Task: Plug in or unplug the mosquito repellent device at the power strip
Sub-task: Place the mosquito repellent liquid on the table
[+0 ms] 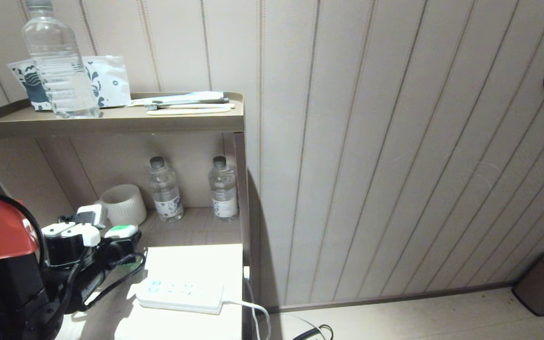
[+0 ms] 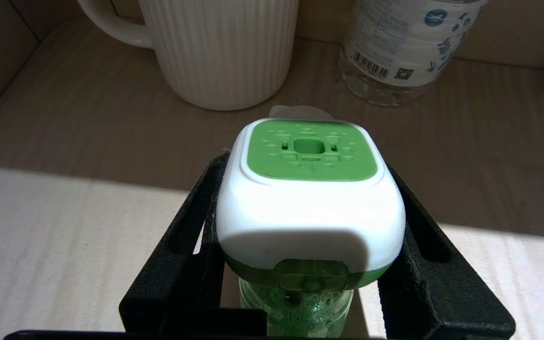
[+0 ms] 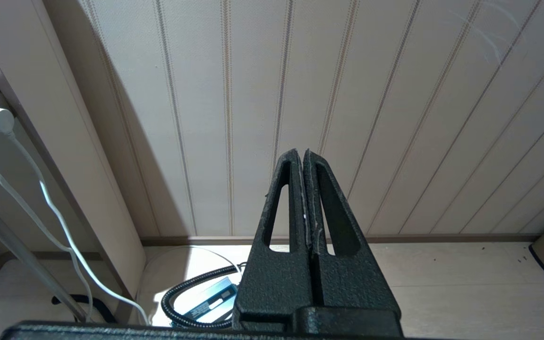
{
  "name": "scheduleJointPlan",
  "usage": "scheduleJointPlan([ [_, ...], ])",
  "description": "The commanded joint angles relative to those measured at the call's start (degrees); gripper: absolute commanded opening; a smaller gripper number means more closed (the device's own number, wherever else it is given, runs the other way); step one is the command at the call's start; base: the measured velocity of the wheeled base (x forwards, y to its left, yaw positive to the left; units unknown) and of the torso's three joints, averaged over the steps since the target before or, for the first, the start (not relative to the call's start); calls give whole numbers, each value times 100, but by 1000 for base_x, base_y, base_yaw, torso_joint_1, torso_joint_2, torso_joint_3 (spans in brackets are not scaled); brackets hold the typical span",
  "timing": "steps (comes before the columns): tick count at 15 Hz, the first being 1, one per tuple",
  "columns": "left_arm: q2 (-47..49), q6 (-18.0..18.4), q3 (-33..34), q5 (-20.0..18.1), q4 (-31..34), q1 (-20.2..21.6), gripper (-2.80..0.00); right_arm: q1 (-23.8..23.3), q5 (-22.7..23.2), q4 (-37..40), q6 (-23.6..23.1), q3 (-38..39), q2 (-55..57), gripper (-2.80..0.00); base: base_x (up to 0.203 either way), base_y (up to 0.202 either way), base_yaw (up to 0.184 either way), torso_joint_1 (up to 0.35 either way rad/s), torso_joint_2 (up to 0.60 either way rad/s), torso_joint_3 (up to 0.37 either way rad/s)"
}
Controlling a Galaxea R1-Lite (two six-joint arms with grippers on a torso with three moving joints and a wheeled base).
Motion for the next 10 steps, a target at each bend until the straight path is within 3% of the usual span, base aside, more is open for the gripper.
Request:
scheduleJointPlan([
  [1,84,-8,-13,60,-56,2,-280,0,5,9,-3,0,7,-280,0,0,0,0,0,0],
  [10,15,-8,69,76,-48,33,-280,0,5,1,-3,0,7,-280,0,0,0,0,0,0],
])
